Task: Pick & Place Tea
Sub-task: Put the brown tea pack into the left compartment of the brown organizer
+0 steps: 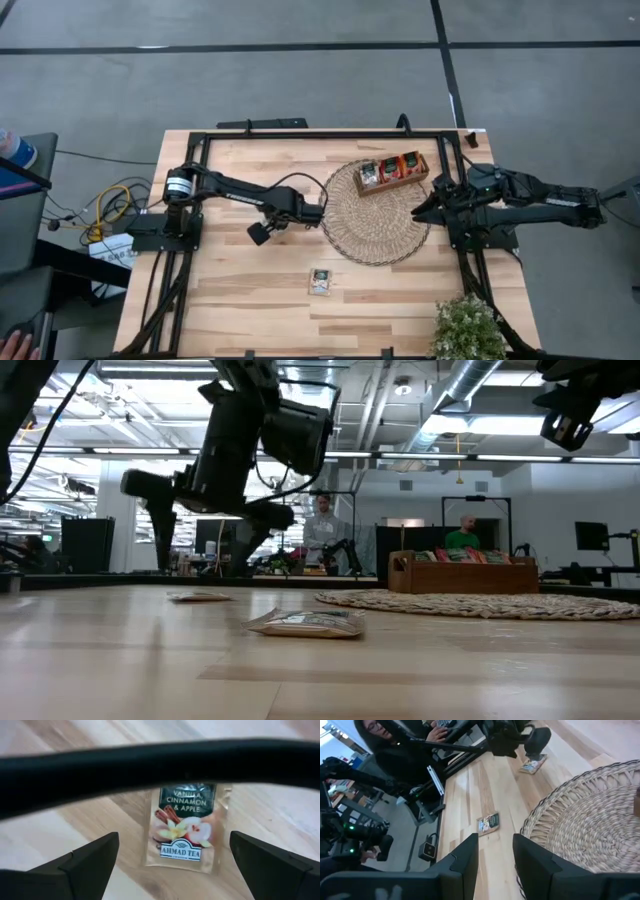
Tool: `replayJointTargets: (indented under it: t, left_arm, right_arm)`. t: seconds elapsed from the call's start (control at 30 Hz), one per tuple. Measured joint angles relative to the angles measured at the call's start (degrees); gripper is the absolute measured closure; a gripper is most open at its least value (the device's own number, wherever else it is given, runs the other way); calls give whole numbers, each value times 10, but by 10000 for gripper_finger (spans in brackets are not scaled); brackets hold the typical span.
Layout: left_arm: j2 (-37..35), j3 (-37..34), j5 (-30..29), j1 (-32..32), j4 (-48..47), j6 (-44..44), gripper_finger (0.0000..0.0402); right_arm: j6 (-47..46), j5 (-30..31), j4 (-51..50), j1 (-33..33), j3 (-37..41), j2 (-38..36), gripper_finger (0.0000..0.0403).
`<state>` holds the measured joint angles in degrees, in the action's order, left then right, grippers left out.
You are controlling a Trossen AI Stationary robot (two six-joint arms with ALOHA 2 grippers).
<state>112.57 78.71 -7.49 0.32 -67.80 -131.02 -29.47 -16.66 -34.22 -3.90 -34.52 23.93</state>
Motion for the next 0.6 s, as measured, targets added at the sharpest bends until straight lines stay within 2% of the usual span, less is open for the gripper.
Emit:
replayJointTargets:
  t: [0.2, 0.4, 0.6]
  left_arm:
    - [0, -39, 19, 1, 75, -8, 27]
    - [0, -40, 16, 1, 65, -11, 27]
    - [0, -44, -11, 4, 71, 5, 27]
  right_arm:
    - [0, 0, 0, 0, 0, 0, 290]
    - [1, 0, 0, 0, 0, 0, 290]
    - [2, 0, 0, 0, 0, 0, 290]
